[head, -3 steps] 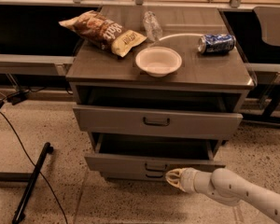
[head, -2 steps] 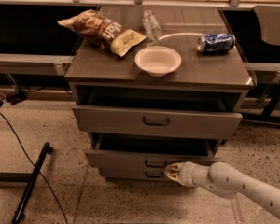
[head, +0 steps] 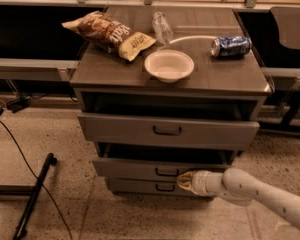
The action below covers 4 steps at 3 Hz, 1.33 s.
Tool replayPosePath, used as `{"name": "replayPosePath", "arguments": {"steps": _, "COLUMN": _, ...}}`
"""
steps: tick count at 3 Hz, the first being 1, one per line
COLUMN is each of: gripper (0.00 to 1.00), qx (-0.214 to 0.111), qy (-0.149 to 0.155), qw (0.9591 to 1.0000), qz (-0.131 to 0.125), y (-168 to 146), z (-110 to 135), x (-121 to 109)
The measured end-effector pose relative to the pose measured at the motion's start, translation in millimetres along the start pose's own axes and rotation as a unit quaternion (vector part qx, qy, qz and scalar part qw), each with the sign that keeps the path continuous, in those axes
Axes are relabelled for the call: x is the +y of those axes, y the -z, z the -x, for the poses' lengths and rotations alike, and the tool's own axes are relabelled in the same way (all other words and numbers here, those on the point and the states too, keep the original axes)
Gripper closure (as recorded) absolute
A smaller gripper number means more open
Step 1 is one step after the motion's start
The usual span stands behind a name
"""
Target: Close middle drawer
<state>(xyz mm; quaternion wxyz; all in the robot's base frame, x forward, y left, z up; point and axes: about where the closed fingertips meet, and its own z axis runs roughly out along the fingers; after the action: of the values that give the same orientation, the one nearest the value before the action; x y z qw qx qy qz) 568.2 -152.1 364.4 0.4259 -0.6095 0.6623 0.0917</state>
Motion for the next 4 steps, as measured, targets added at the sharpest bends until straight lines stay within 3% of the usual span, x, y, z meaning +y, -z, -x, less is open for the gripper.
{"name": "replayPosePath", "arguments": {"steps": 1, "gripper": 1.0, "qx": 0.0, "qy": 0.0, "qw": 1.0, "qz": 0.0, "y": 1, "z": 0, "x": 2}}
{"name": "replayPosePath", "arguments": {"steps": 2, "gripper": 1.0, "qx": 0.003, "qy": 0.0, "qw": 1.0, "qz": 0.003, "y": -9, "z": -5, "x": -22}}
{"name": "replayPosePath", "arguments": {"steps": 3, "gripper": 1.0, "qx": 0.003, "qy": 0.0, "qw": 1.0, "qz": 0.003, "y": -8, "z": -5, "x": -21}}
{"name": "replayPosePath", "arguments": {"steps": 4, "gripper": 1.0, "qx": 0.0, "qy": 0.0, "qw": 1.0, "qz": 0.009, "y": -16, "z": -11, "x": -45}}
